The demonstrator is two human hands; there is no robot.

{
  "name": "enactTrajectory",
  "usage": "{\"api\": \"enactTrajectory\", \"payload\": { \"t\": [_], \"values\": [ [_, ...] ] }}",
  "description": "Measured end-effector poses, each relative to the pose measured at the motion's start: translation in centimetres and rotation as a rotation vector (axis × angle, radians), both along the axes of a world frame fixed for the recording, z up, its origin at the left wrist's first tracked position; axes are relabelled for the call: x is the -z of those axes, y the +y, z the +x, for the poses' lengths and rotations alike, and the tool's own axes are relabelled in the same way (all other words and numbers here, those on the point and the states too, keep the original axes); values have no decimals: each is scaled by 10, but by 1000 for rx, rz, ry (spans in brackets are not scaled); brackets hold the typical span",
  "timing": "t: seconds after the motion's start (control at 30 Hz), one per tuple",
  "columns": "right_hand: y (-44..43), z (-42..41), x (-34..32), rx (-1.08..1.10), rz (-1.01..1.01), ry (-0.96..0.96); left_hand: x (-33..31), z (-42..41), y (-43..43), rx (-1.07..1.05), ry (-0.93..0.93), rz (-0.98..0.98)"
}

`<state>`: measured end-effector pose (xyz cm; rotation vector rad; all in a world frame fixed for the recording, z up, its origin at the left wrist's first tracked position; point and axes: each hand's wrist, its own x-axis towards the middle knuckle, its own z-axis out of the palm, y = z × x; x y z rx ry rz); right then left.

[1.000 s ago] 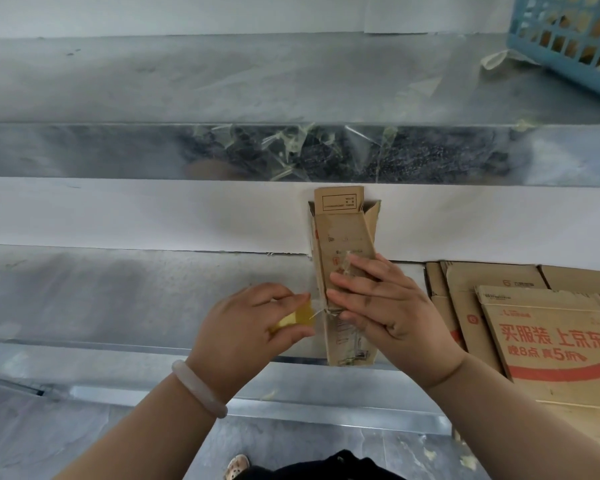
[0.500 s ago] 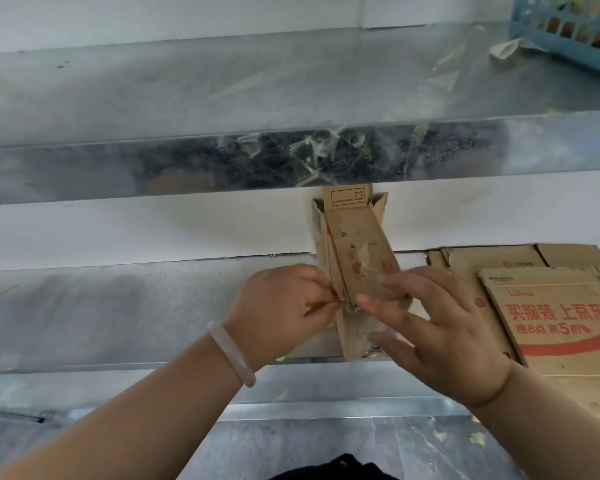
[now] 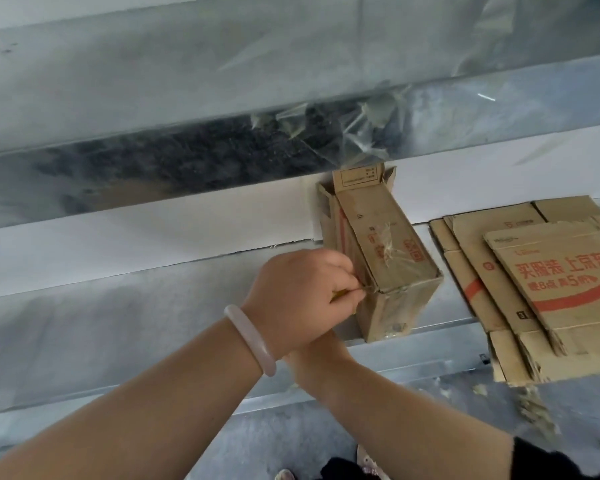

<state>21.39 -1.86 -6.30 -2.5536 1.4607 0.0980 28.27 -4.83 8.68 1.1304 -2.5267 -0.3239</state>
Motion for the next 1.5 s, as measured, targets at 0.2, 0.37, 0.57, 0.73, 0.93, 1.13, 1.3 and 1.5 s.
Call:
{"api": "enactTrajectory", "payload": {
  "t": [0.2,0.37,0.57,0.73,0.93,1.13,1.3,1.5],
  "values": [
    [10,-3,-17,274,95,-42,-2,5,-2,31,39,5],
    [76,-56,-32,632,58,-375,2,8,-1,45,112,37],
    [171,-102,-69,920,-200,-476,10,12,-4,55,193,121],
    [165,-81,-123,825,-239,-646,15,16,-1,-7,229,208],
    [131,-61,-132,730,-273,-500,23,14,4,-63,298,204],
    [125,-52,-131,725,-252,-412,22,12,7,-88,331,200],
    [125,-54,-130,761,-233,-636,17,12,11,-110,350,228],
    [126,-55,-125,755,-245,-602,18,12,13,-143,360,234]
  ]
}}
